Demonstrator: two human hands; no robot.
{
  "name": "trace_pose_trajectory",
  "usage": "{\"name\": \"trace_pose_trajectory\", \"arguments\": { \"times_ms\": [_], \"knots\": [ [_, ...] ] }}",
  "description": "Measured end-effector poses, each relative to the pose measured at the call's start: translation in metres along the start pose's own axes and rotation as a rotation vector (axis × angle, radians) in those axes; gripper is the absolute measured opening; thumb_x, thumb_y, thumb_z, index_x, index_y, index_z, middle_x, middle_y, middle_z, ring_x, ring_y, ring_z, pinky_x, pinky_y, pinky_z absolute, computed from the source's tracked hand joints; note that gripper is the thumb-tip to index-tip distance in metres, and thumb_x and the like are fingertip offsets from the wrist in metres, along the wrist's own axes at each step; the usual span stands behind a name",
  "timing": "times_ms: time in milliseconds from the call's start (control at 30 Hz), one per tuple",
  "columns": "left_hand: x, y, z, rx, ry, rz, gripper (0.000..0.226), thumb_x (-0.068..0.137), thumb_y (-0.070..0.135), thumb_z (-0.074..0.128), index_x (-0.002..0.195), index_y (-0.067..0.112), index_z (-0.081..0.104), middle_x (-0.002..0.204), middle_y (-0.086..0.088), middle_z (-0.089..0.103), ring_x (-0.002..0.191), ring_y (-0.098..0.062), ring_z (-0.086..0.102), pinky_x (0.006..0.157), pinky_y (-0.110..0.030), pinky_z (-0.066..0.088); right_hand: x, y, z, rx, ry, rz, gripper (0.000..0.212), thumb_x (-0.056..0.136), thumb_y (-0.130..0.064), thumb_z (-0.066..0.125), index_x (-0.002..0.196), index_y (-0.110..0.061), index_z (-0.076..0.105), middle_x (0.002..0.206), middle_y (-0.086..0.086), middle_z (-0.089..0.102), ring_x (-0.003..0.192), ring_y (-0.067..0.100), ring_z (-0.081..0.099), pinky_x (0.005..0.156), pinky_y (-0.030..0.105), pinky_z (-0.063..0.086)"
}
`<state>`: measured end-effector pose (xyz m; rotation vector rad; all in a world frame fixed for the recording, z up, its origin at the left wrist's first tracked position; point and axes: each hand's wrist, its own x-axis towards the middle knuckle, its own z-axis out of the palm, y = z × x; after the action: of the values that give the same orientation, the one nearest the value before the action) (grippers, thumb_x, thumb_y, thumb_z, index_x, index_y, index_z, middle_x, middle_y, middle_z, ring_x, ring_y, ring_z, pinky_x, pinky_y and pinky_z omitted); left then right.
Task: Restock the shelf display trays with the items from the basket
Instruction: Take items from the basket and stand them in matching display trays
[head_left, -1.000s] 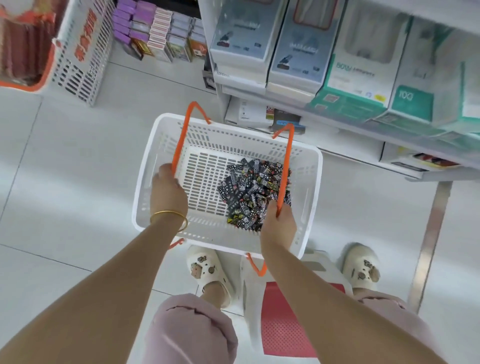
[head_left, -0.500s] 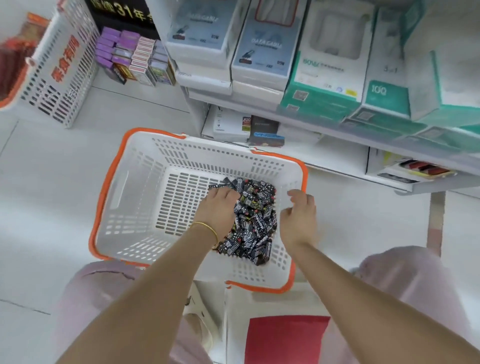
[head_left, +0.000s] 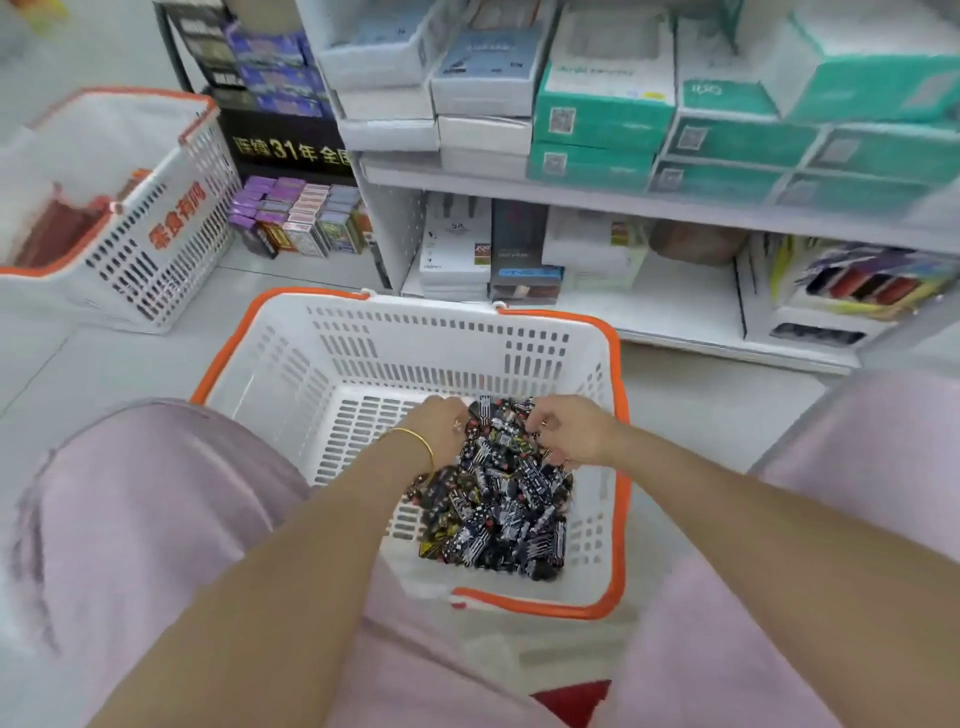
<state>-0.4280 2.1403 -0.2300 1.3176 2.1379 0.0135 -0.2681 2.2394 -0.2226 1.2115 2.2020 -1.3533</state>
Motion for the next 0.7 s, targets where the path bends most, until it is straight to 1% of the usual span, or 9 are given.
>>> {"name": "trace_pose_trajectory", "arguments": {
  "times_ms": [100,167,233,300,400,467,533,633,700],
  "knots": [
    [0.002,0.005,0.002,-0.075,0.069,-0.013,0.033,0.096,0.011,0.046,0.128,0.009,0.051,0.135,-0.012,0.048,0.108,-0.026,0.057,0.088,-0.029,0.044,0.000,-0.005,-0.013,0.037,0.117,0.015,0.034,0.089,0.010,0.037,0.101,-0.014,0.058,0.125,0.015,0.053,0.079,0.027,0.060,0.055,0.027,0.048],
    [0.003,0.009,0.007,-0.101,0.078,-0.041,0.035,0.096,0.010,0.047,0.130,0.008,0.048,0.133,-0.012,0.049,0.108,-0.025,0.057,0.083,-0.026,0.043,-0.005,-0.009,-0.015,0.089,0.154,0.034,0.037,0.088,0.013,0.036,0.102,-0.013,0.058,0.121,0.020,0.057,0.084,0.032,0.061,0.062,0.033,0.051],
    [0.008,0.010,0.014,-0.112,0.060,-0.055,0.036,0.094,0.007,0.047,0.131,0.006,0.046,0.131,-0.013,0.050,0.108,-0.026,0.055,0.083,-0.028,0.044,-0.006,-0.008,-0.016,0.128,0.144,0.075,0.039,0.089,0.013,0.031,0.111,-0.008,0.056,0.116,0.022,0.058,0.085,0.035,0.064,0.073,0.040,0.054],
    [0.020,0.009,0.022,-0.136,0.049,-0.065,0.039,0.092,0.006,0.048,0.132,0.005,0.045,0.130,-0.013,0.049,0.106,-0.026,0.055,0.081,-0.028,0.046,-0.002,-0.004,-0.016,0.156,0.143,0.105,0.040,0.091,0.012,0.028,0.116,-0.004,0.054,0.114,0.020,0.055,0.080,0.033,0.062,0.076,0.040,0.054],
    [0.041,0.006,0.034,-0.121,0.014,-0.076,0.048,0.091,0.013,0.055,0.136,0.006,0.040,0.136,-0.014,0.045,0.116,-0.027,0.051,0.092,-0.030,0.043,0.015,0.001,-0.014,0.231,0.177,0.139,0.035,0.091,0.011,0.032,0.110,-0.004,0.057,0.107,0.014,0.052,0.077,0.030,0.059,0.075,0.039,0.056],
    [0.057,0.005,0.042,-0.097,-0.055,-0.083,0.060,0.089,0.021,0.061,0.140,0.005,0.033,0.142,-0.014,0.038,0.127,-0.028,0.042,0.103,-0.033,0.037,0.029,0.005,-0.011,0.292,0.210,0.174,0.026,0.090,0.007,0.040,0.097,-0.008,0.059,0.103,0.016,0.057,0.073,0.028,0.058,0.075,0.042,0.057],
    [0.082,0.003,0.051,-0.082,-0.116,-0.097,0.075,0.086,0.031,0.065,0.144,0.005,0.025,0.146,-0.014,0.033,0.132,-0.027,0.036,0.107,-0.034,0.033,0.043,0.011,-0.008,0.431,0.220,0.253,0.025,0.090,0.006,0.039,0.084,-0.011,0.056,0.106,0.019,0.056,0.064,0.027,0.055,0.069,0.041,0.057],
    [0.110,0.003,0.067,-0.041,-0.190,-0.089,0.090,0.082,0.043,0.067,0.146,0.004,0.018,0.149,-0.015,0.028,0.136,-0.029,0.031,0.111,-0.037,0.030,0.050,0.018,-0.003,0.572,0.187,0.342,0.028,0.093,0.009,0.032,0.093,-0.007,0.055,0.111,0.017,0.051,0.060,0.022,0.055,0.056,0.035,0.056],
    [0.128,0.002,0.081,-0.013,-0.237,-0.094,0.099,0.080,0.048,0.068,0.147,0.003,0.011,0.151,-0.017,0.024,0.138,-0.030,0.027,0.112,-0.039,0.028,0.053,0.021,-0.003,0.656,0.156,0.382,0.028,0.094,0.009,0.031,0.104,-0.003,0.054,0.104,0.018,0.051,0.058,0.020,0.054,0.049,0.030,0.055]
  ]
}}
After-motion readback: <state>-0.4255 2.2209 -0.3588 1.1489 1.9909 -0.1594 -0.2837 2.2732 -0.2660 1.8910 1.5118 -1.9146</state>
